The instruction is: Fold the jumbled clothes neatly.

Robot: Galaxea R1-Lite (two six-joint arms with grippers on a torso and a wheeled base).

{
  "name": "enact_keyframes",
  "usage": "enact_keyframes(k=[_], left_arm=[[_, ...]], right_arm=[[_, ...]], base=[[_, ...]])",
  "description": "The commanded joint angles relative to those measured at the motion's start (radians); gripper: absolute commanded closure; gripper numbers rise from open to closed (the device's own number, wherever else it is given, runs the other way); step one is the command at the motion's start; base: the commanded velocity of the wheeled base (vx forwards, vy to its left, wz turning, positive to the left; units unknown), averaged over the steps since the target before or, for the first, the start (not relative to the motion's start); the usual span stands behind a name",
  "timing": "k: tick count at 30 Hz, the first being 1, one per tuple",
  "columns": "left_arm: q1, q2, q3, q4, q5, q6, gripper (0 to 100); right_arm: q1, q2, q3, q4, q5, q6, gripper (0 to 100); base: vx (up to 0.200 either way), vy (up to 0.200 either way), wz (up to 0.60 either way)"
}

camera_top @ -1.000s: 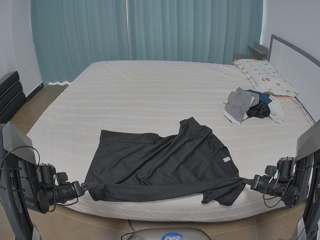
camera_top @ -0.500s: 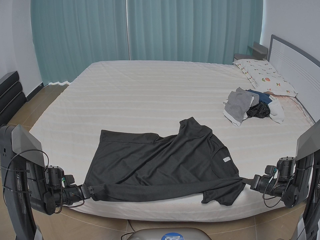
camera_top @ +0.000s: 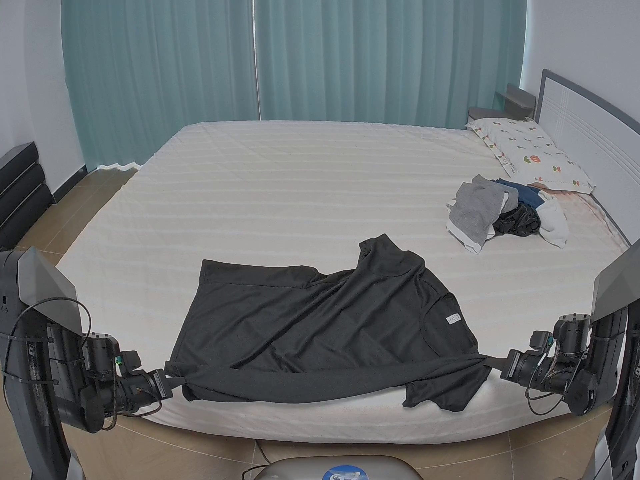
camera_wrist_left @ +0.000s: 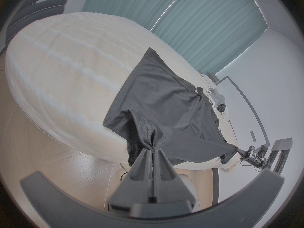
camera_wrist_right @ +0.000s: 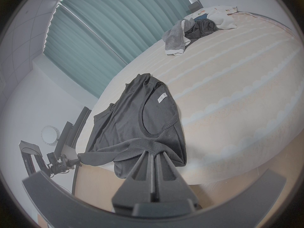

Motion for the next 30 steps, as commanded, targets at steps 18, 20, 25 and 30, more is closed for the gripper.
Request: enact_keyframes(k=[18, 20, 25, 30], left_arm=[[0.043, -0.264, 0.080, -0.070, -0.019, -0.185, 100], [0.043, -0.279, 0.068, -0.070, -0.019, -0.253, 100], [0.037, -0.261, 0.052, -0.061, -0.025, -0.271, 100], [0.037, -0.207, 0.065, -0.056, -0.010, -0.182, 100]], right_arm=[[-0.001, -0.035, 0.001, -0.012, 0.001, 0.020, 100], [-0.001, -0.038, 0.001, -0.012, 0.001, 0.022, 100], [0.001, -0.048, 0.003, -0.012, 0.001, 0.023, 100], [0.010, -0.061, 0.024, -0.012, 0.001, 0.020, 100]], base=[[0.000, 0.000, 0.00], [0.000, 0.000, 0.00], [0.000, 0.000, 0.00], [0.000, 0.000, 0.00]])
